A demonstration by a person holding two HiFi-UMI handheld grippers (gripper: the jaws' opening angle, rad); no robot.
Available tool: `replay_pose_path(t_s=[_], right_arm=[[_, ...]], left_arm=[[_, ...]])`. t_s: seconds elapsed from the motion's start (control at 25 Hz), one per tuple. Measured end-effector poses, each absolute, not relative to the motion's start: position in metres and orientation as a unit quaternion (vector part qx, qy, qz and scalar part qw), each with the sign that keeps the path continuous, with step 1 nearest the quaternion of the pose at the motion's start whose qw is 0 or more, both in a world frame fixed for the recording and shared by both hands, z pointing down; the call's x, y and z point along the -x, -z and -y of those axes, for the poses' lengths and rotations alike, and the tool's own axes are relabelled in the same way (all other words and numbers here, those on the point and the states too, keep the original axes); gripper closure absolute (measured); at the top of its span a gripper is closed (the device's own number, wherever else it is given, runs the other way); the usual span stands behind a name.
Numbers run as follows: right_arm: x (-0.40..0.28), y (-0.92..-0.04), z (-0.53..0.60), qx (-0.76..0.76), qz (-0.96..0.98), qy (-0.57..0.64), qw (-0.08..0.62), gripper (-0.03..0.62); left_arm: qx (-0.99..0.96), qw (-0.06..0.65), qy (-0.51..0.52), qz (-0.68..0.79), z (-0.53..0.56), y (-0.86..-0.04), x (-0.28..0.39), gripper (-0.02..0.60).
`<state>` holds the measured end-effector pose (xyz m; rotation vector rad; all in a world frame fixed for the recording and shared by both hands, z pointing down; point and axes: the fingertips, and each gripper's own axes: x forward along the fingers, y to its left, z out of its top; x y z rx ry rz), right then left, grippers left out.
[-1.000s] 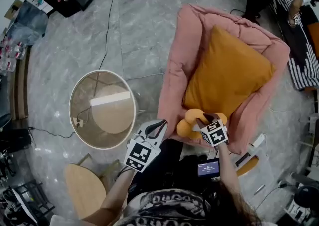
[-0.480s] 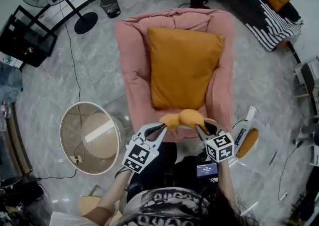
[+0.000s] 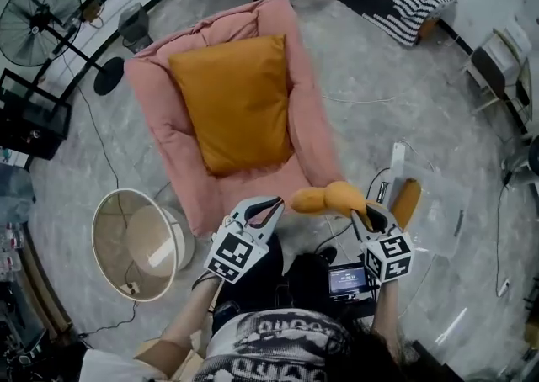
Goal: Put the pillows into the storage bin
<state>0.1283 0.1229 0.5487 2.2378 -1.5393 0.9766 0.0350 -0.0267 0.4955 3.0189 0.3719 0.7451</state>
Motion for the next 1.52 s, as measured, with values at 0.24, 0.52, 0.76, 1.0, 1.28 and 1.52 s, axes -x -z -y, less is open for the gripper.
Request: replay_pose_path(t_s=[0.24, 0.52, 0.76, 1.0, 1.28, 1.52], right_arm=[[-0.162, -0.548, -0.260, -0.808, 0.476, -0.336, 0.088, 0.505], [-0.202, -0.580, -0.390, -0.855, 0.365, -0.360, 0.081, 0.507], [-0.262, -0.624, -0.487, -0.893, 0.251, -0.371, 0.045, 0.507], [-0.321, -0.689, -0.534, -0.910, 0.165, -0.381, 0.002, 0.503], [-0.341, -0.736, -0.520, -0.891, 0.174, -0.415, -0.054, 0.359], [-0.321, -0.716, -0.499, -0.886, 0.230, -0.401, -0.027, 0.356]], left_arm=[[-0.960, -0.008, -0.232, -0.154, -0.087, -0.488, -0.072, 0.561], [-0.944, -0.011, -0.224, -0.240, -0.203, -0.485, -0.118, 0.561], [-0.919, -0.034, -0.227, -0.319, -0.282, -0.485, -0.151, 0.561], [-0.907, -0.047, -0.244, -0.341, -0.316, -0.496, -0.170, 0.561], [-0.907, -0.047, -0.270, -0.320, -0.305, -0.511, -0.181, 0.561], [-0.913, -0.039, -0.277, -0.296, -0.289, -0.513, -0.184, 0.561]])
